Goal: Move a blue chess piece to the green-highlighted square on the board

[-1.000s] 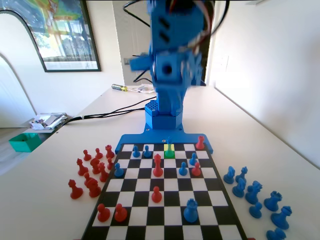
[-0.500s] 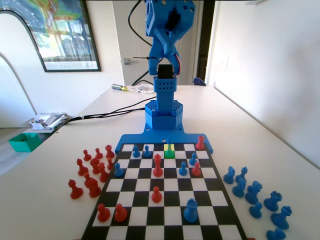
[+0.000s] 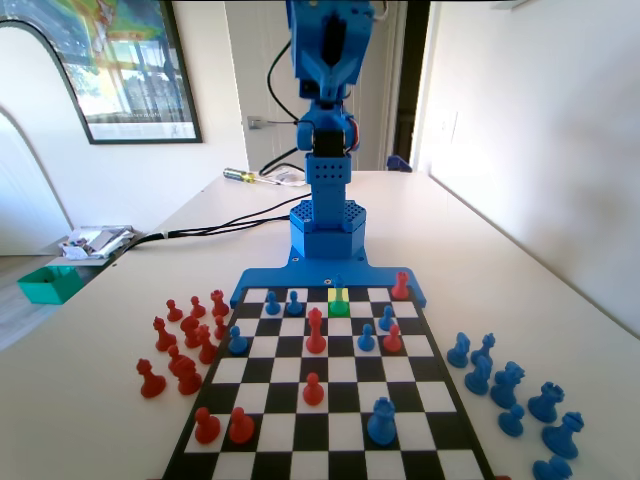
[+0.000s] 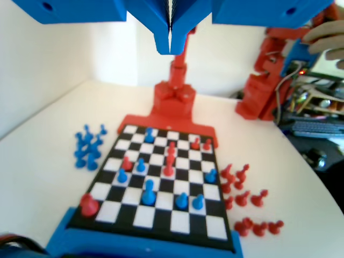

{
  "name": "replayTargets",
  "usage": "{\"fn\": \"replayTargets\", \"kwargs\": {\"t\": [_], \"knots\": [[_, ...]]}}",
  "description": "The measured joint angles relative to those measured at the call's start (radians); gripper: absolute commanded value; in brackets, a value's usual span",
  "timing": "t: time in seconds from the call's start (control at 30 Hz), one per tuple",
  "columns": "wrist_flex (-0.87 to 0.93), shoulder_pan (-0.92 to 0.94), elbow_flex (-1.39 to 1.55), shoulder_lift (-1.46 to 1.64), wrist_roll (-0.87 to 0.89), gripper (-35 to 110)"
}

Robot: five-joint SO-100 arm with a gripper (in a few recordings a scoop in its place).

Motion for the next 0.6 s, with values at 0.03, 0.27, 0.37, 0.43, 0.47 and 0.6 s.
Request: {"fn": "replayTargets", "kwargs": {"t": [0.03,0.27,0.37,0.43,0.47,0.6], "knots": [[-0.008,-0.002,0.008,0.012,-0.003,1],[-0.020,0.000,0.018,0.064,-0.003,1],[-0.020,0.000,0.018,0.066,-0.003,1],[-0.020,0.000,0.018,0.066,-0.003,1],[-0.020,0.000,0.018,0.066,-0.003,1],[-0.020,0.000,0.018,0.066,-0.003,1]]}}
